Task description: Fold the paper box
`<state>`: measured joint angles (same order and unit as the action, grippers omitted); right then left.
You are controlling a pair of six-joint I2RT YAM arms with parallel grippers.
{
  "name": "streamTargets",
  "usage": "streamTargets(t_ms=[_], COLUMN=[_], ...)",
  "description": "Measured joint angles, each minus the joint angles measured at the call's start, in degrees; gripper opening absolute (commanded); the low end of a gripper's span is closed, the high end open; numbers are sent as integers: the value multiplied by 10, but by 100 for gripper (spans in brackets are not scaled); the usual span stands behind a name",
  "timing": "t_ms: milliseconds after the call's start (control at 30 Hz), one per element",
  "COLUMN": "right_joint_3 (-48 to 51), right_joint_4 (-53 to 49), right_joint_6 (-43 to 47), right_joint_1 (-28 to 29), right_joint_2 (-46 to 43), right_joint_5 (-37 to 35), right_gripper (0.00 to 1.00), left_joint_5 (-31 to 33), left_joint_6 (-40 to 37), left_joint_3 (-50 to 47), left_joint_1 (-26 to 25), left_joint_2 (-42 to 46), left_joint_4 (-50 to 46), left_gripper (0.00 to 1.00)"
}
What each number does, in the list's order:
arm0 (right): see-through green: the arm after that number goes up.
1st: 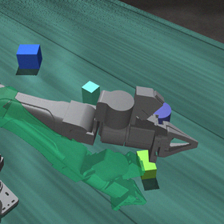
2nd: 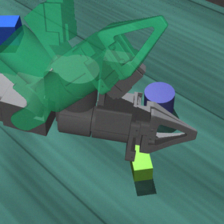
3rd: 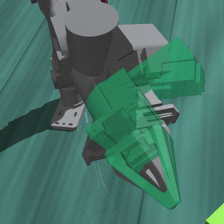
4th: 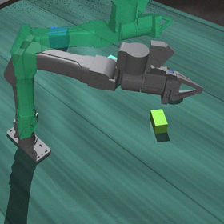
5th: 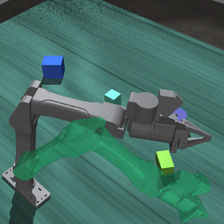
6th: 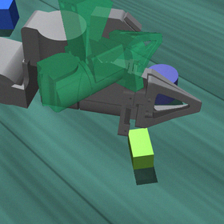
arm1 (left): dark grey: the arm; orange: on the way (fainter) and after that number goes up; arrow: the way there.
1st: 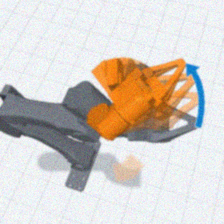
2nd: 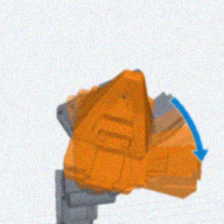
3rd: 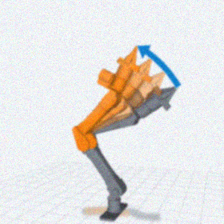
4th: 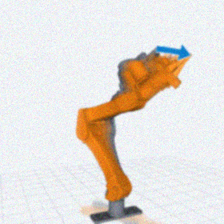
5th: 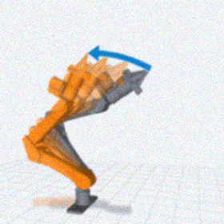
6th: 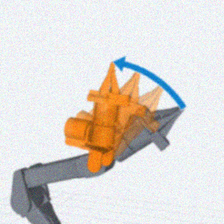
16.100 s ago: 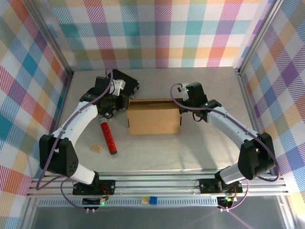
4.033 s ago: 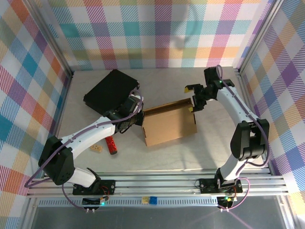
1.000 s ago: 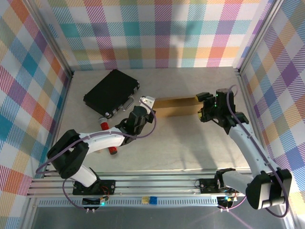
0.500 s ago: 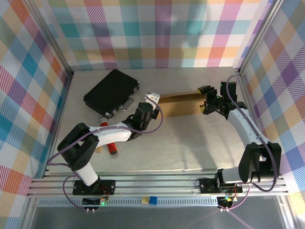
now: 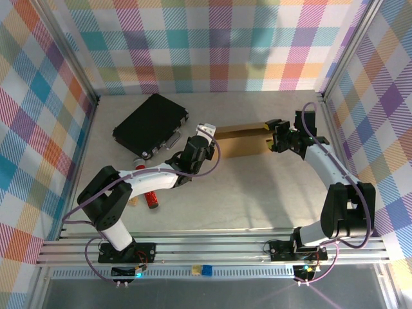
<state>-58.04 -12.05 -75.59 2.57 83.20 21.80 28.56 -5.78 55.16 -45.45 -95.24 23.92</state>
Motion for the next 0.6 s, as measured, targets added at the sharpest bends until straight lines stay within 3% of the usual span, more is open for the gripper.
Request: streamTargets(t_ms=[333, 600], right_joint_3=[3, 3], right_joint_4=[24, 31], right_joint_6=[0, -3], right_joint_1=[0, 0], right_joint_2=[21, 34], right_joint_5=[-1, 0], right_gripper=[51, 48], left_joint_5=[-30, -162], left_joint_6=[54, 218], left_joint_3=[-2, 5], left_joint_1=[0, 10], left_joint_2=[38, 97], left_joint_4=[-71, -182], left_gripper=[54, 55])
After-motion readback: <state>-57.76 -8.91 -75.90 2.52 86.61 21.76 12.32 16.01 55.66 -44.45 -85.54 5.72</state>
